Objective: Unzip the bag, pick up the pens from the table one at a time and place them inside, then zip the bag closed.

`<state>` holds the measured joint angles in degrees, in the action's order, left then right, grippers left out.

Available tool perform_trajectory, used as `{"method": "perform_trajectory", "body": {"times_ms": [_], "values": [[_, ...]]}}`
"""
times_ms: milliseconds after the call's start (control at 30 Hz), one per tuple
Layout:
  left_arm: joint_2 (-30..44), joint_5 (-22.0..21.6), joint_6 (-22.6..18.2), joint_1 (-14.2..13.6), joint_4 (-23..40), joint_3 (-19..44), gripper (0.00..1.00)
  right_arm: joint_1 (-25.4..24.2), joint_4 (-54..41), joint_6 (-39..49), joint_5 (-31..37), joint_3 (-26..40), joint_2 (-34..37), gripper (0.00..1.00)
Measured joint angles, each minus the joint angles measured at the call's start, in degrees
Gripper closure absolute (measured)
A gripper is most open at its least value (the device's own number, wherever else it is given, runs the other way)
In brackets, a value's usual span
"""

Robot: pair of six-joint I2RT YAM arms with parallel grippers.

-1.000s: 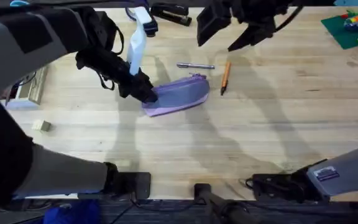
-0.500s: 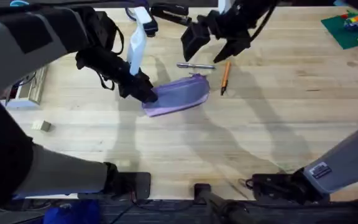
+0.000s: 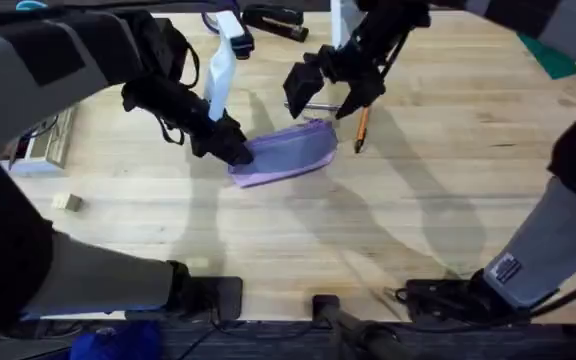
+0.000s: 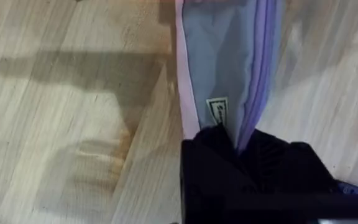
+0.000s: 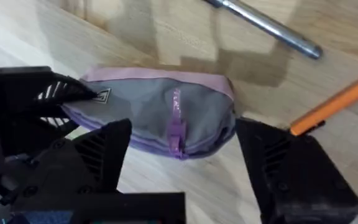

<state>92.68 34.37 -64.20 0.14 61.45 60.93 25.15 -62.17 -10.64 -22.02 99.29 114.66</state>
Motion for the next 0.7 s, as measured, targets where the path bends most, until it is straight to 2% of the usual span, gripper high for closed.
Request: {"method": "perform_trajectory", "body": {"times_ms": [467, 567, 700], "values": [[0.0, 0.0, 0.0, -0.01, 0.0, 0.0, 0.959, 0.82, 0.52, -0.01, 0.0, 0.0, 2.35, 0.019], [0.0, 0.0, 0.0, -0.01, 0.0, 0.0, 0.959, 0.82, 0.52, 0.02, -0.01, 0.0, 2.35, 0.099], [0.0, 0.0, 0.0, -0.01, 0.0, 0.0, 0.959, 0.82, 0.52, -0.01, 0.13, 0.0, 2.37, 0.268]]}}
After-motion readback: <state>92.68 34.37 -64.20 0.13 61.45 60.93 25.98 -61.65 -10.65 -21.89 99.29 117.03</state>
